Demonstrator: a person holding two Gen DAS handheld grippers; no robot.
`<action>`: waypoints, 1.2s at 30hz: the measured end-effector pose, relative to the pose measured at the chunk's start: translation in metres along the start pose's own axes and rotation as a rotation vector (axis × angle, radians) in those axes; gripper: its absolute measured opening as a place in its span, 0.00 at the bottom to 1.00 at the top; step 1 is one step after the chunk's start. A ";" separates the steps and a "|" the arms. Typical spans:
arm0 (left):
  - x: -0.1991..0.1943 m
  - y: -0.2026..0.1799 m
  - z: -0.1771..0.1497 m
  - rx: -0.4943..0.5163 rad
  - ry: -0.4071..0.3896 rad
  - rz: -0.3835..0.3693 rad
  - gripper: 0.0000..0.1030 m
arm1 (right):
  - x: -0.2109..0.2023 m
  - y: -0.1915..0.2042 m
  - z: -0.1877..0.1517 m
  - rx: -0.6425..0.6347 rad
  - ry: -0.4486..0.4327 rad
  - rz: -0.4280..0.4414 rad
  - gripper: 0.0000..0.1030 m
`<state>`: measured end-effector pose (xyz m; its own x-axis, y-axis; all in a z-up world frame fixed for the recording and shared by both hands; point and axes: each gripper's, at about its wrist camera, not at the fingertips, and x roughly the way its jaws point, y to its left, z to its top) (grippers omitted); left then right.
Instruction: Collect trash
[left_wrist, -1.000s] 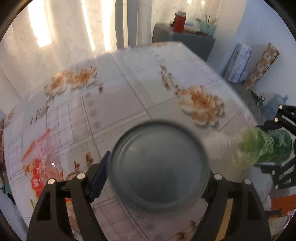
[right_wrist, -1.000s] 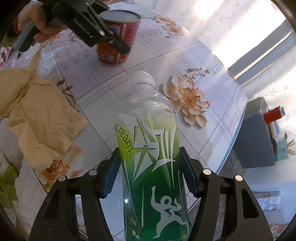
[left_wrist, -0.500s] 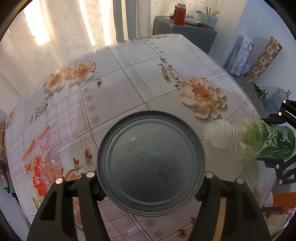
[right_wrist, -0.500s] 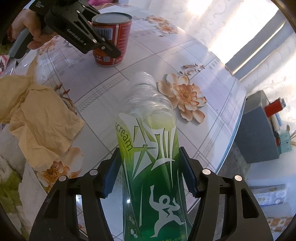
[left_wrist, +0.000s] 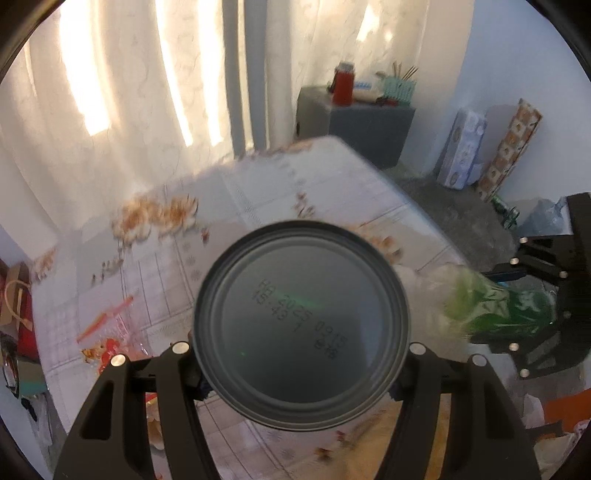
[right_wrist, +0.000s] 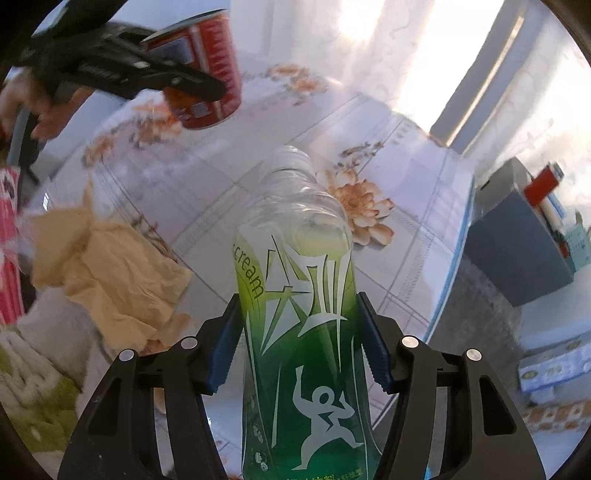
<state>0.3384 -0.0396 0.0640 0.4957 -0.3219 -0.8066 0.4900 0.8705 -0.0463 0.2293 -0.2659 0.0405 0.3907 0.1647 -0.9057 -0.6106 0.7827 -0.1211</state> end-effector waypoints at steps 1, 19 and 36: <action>-0.007 -0.006 0.001 0.007 -0.009 -0.005 0.62 | -0.008 -0.003 -0.002 0.026 -0.013 0.007 0.55; -0.042 -0.232 0.009 0.279 0.011 -0.286 0.62 | -0.144 -0.066 -0.187 0.616 -0.176 -0.066 0.53; 0.133 -0.492 -0.042 0.457 0.433 -0.493 0.62 | -0.098 -0.111 -0.492 1.329 -0.044 -0.142 0.52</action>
<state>0.1331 -0.4949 -0.0454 -0.1317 -0.3753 -0.9175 0.8718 0.3967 -0.2874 -0.0796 -0.6642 -0.0573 0.4316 0.0333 -0.9015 0.5563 0.7768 0.2951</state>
